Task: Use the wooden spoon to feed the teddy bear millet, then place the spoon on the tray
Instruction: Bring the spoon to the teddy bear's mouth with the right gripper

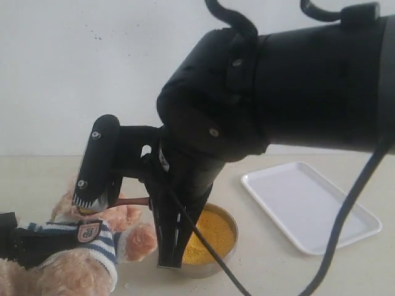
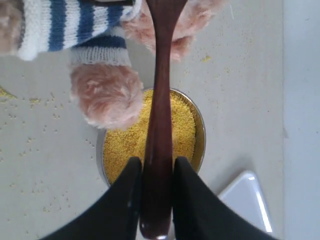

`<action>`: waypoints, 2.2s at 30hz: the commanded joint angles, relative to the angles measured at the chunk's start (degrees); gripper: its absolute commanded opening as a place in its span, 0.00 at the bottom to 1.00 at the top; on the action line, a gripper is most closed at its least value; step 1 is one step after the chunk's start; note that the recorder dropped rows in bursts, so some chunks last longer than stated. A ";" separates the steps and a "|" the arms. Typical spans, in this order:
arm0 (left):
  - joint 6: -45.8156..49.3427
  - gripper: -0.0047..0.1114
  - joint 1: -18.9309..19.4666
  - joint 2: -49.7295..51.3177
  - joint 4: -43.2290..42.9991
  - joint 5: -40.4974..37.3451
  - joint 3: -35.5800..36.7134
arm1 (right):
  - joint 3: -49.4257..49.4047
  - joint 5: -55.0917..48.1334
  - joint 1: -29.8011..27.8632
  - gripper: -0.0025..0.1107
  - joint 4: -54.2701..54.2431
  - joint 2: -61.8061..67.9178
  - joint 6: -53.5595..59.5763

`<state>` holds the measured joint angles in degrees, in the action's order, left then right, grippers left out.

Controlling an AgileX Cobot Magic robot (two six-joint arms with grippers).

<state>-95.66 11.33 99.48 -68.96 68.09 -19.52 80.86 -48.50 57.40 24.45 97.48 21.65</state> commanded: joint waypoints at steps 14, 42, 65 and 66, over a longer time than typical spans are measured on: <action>0.18 0.07 0.10 -0.32 0.11 1.87 -0.11 | -7.65 6.72 3.86 0.02 27.76 -0.15 -22.84; 0.21 0.07 0.10 -0.32 0.34 1.87 -0.11 | -7.77 2.60 7.12 0.02 38.58 -0.15 -24.60; 0.21 0.07 0.10 -0.32 0.44 1.87 -0.11 | -21.92 1.13 10.02 0.02 66.17 -0.15 -58.19; 0.21 0.07 0.10 -0.32 0.44 1.87 -0.11 | -21.90 1.13 10.02 0.02 66.33 -0.15 -59.24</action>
<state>-95.66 11.33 99.48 -68.96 68.09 -19.52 59.50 -47.01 67.15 88.30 97.48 -32.55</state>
